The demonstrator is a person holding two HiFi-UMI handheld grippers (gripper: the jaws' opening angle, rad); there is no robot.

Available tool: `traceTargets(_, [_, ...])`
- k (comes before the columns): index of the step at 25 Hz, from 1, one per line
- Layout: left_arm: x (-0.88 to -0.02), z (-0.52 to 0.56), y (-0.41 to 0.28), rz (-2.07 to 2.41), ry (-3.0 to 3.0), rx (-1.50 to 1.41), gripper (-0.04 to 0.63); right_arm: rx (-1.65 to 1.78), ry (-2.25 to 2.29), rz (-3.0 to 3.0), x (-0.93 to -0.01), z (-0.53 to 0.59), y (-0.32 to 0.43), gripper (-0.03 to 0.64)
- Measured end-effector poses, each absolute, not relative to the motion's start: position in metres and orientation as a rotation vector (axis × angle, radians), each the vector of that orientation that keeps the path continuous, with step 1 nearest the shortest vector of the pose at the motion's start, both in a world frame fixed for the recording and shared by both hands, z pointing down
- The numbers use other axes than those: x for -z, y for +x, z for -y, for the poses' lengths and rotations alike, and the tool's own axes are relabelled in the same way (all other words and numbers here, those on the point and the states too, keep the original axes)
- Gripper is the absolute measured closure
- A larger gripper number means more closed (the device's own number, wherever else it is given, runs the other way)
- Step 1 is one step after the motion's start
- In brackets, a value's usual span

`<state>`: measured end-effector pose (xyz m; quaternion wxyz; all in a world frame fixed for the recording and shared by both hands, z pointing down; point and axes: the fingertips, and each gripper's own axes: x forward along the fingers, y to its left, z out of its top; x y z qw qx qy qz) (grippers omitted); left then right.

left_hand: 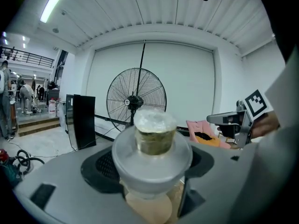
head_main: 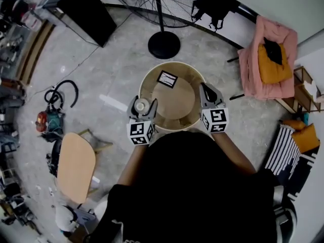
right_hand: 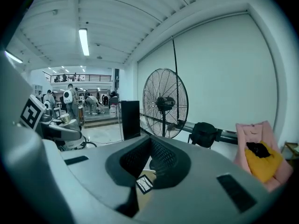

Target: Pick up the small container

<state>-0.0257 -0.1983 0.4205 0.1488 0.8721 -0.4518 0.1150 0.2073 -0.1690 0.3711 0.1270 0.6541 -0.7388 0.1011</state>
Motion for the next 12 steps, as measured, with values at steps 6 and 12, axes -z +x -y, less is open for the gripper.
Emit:
traceTargets(6, [-0.417,0.204,-0.032,1.266,2.530,-0.309,0.236,-0.300,1.915,2.133,-0.371,0.166,0.197,0.595])
traceTargets(12, [-0.415,0.209,-0.039,1.238,2.558,-0.308,0.236,-0.295,1.908,2.132,-0.370,0.169,0.185,0.595])
